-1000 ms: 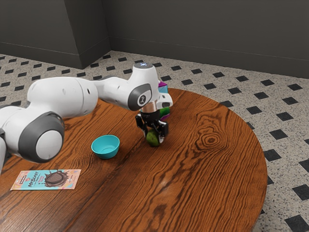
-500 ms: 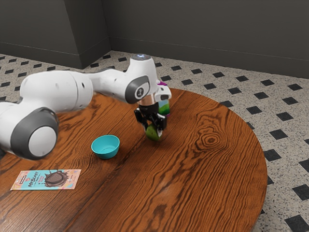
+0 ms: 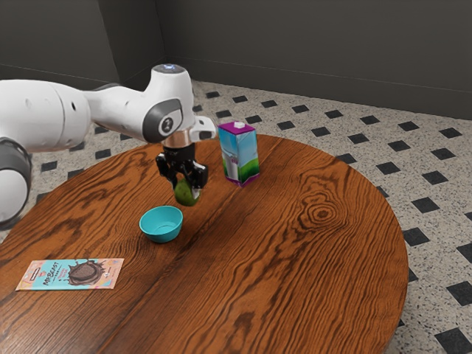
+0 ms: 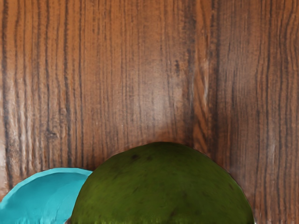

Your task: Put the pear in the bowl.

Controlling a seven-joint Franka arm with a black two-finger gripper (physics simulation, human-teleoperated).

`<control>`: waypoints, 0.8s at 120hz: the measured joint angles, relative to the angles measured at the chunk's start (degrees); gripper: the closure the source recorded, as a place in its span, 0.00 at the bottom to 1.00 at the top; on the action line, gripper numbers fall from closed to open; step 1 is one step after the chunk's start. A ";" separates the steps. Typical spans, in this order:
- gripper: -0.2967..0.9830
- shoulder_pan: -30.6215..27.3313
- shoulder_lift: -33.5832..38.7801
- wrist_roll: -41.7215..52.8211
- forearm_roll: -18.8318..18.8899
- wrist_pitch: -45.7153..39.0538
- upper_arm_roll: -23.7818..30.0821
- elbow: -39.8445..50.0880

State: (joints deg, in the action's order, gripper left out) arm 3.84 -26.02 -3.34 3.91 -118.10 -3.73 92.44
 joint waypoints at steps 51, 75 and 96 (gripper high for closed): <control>0.52 -0.09 8.65 -0.13 0.69 -2.10 -4.19 13.49; 0.52 -0.06 9.42 -0.15 0.75 -3.53 -4.27 16.44; 0.52 -0.13 8.25 -0.18 0.75 -4.34 -4.27 16.69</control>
State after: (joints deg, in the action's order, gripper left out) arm 3.71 -17.77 -3.52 4.65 -122.43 -7.99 109.13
